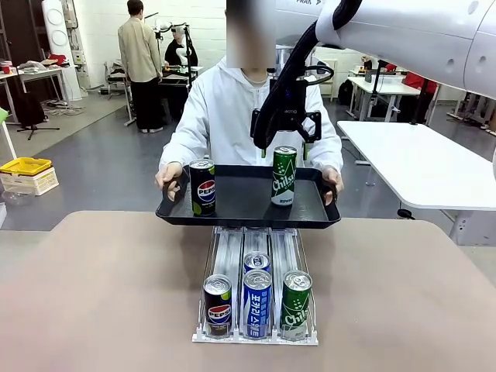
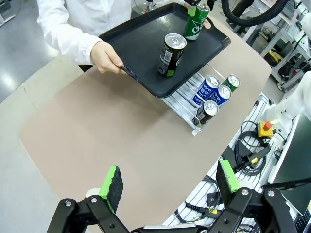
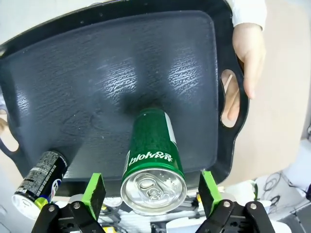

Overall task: Retrieve and hand over the desired beverage to the person.
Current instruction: Place the picked can on the Handle tray extended by the person.

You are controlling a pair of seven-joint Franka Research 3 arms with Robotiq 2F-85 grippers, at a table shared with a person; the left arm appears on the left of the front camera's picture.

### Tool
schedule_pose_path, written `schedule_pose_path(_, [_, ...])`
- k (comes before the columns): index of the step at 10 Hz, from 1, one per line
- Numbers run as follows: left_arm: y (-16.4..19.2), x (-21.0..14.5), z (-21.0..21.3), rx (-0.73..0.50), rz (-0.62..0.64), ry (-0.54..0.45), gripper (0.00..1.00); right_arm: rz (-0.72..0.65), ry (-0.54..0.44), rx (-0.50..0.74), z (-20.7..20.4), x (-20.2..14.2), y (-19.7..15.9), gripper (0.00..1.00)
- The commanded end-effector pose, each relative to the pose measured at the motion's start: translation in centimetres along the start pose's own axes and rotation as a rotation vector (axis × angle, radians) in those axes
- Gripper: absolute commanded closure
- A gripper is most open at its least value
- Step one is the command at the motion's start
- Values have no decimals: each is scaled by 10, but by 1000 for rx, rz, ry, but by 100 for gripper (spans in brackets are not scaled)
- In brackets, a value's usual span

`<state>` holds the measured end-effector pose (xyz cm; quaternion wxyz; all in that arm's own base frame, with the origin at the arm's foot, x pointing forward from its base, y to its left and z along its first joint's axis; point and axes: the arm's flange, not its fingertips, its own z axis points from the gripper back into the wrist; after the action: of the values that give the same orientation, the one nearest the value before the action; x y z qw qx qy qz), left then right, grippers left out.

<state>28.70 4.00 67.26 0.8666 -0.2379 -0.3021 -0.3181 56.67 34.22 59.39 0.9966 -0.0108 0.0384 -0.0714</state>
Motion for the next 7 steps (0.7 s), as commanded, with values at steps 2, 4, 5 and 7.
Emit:
schedule_pose_path(2, [0, 0, 1, -7, -3, -5, 0, 21, 44, 22, 9, 7, 7, 0])
schedule_pose_path(4, [0, 0, 1, -7, -3, -5, 0, 52, 49, 20, 9, 7, 7, 0])
schedule_pose_path(5, [0, 0, 1, -7, -3, -5, 0, 59, 40, 15, 11, 4, 7, 0])
schedule_pose_path(7, [0, 0, 1, -7, -3, -5, 0, 109, 35, 18, 19, -14, 8, 0])
